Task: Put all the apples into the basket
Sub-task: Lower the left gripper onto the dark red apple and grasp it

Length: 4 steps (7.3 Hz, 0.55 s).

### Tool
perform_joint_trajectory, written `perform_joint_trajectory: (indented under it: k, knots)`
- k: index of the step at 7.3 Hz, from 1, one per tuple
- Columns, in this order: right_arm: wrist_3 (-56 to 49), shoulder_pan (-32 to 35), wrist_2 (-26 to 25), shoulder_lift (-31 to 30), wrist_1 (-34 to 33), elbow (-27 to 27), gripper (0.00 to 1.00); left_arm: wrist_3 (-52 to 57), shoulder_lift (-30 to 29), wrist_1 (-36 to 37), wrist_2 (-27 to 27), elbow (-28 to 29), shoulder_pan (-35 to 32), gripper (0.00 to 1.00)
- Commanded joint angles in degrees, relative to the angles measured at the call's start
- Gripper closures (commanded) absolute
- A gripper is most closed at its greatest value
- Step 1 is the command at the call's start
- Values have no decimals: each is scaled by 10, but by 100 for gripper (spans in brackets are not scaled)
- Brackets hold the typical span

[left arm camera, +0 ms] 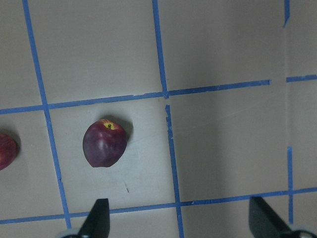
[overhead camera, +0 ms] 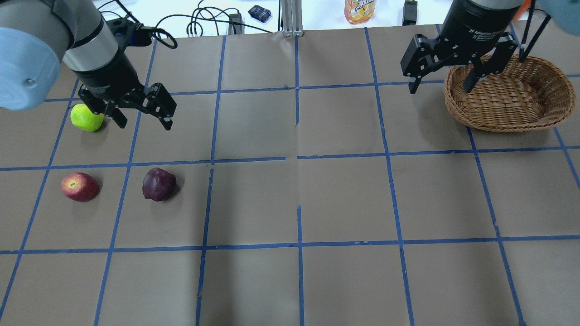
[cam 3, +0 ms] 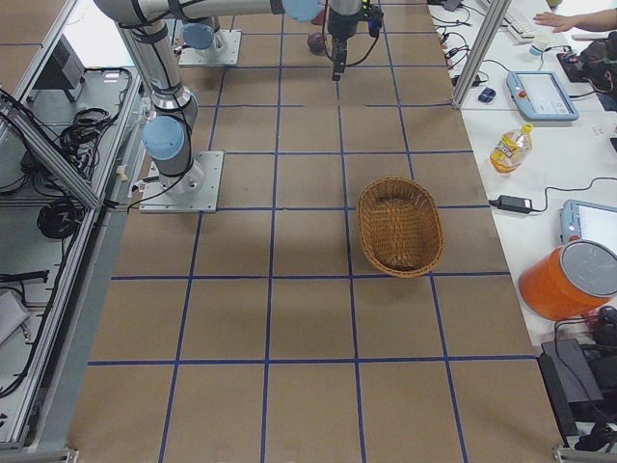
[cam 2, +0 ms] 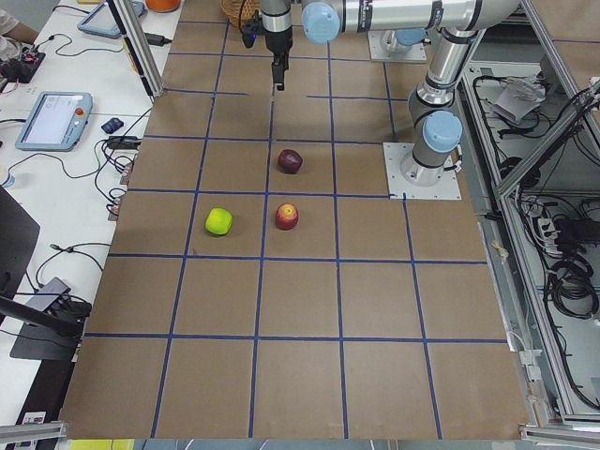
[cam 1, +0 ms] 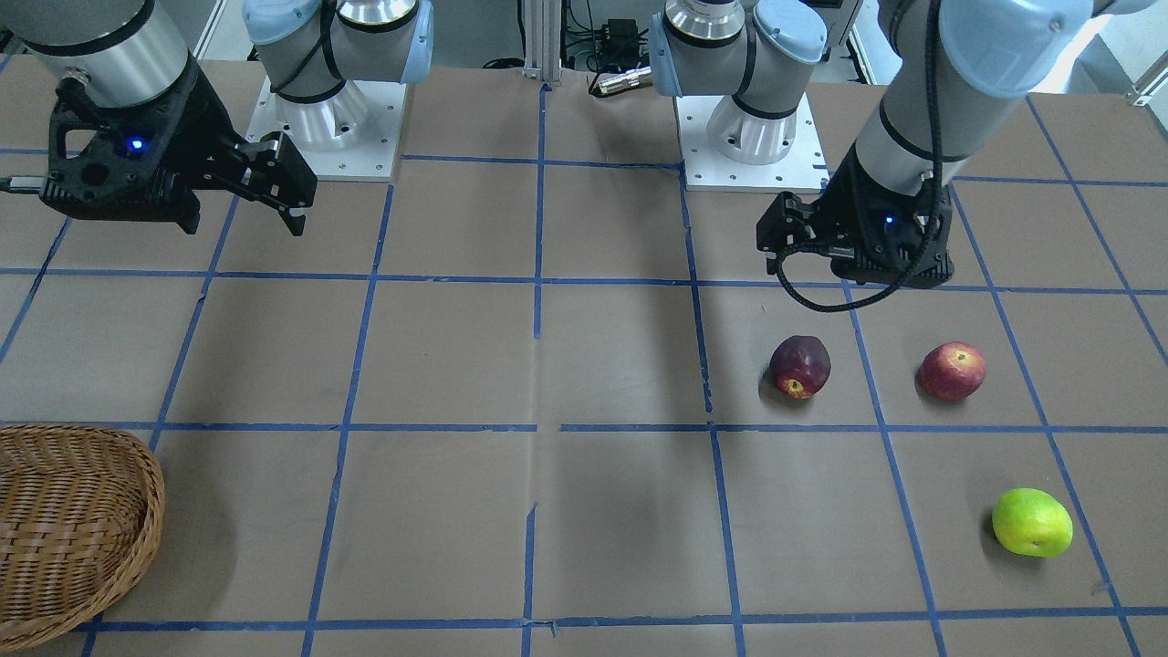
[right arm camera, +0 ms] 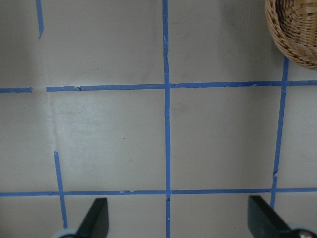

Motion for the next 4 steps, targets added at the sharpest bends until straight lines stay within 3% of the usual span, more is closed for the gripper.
perform_joint_trajectory:
  k: [1, 4]
  knots:
    - [0, 1, -1, 0, 2, 1, 0, 66, -34, 117, 1, -99, 45, 0]
    - [0, 1, -1, 0, 4, 1, 0, 131, -72, 277, 17, -203, 51, 0]
